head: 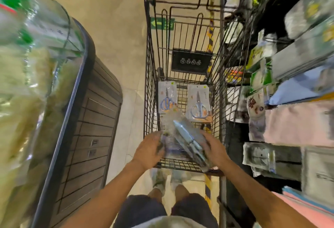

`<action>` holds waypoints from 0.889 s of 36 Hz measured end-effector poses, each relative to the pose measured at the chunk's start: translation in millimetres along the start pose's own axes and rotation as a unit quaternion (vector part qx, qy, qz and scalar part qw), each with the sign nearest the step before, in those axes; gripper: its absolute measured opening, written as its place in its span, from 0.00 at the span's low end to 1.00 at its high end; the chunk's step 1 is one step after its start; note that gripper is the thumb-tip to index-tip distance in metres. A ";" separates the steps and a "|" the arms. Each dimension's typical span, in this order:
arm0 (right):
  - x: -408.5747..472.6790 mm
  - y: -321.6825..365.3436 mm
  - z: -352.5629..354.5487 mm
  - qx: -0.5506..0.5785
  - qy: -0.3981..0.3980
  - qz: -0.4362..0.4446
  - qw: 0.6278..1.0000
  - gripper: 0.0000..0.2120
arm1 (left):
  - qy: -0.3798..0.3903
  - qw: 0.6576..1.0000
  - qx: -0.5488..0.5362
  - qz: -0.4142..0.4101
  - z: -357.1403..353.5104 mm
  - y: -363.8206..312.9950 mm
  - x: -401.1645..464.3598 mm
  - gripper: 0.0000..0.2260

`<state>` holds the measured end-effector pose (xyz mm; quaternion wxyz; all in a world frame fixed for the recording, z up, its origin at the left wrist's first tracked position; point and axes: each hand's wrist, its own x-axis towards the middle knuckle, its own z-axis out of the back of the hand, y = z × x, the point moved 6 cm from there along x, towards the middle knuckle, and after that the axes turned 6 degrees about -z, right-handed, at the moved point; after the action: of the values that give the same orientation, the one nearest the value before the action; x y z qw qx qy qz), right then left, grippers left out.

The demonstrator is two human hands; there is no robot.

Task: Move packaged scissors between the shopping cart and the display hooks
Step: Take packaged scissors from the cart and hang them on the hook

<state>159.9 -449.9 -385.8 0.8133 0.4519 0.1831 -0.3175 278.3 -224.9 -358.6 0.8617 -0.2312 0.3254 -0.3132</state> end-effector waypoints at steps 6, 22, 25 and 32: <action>-13.6 38.0 18.3 0.164 -0.019 0.006 0.986 0.31 | 0.014 0.964 -0.262 0.033 14.3 -40.9 -2.5 0.32; -9.7 59.3 -15.9 0.277 0.066 -0.029 0.958 0.30 | -0.101 0.828 -0.532 0.143 1.5 -20.0 3.9 0.49; -7.4 59.2 -17.0 0.256 0.077 -0.035 0.963 0.32 | -0.104 0.828 -0.531 0.147 4.2 -18.1 6.0 0.50; -0.7 57.2 -16.7 0.259 0.119 -0.044 0.958 0.36 | -0.106 0.846 -0.507 0.130 9.8 -13.2 10.7 0.52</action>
<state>198.2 -413.2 -358.7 0.6260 0.6728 0.2098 -0.3339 286.4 -239.6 -348.4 0.6864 -0.6234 0.3727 0.0364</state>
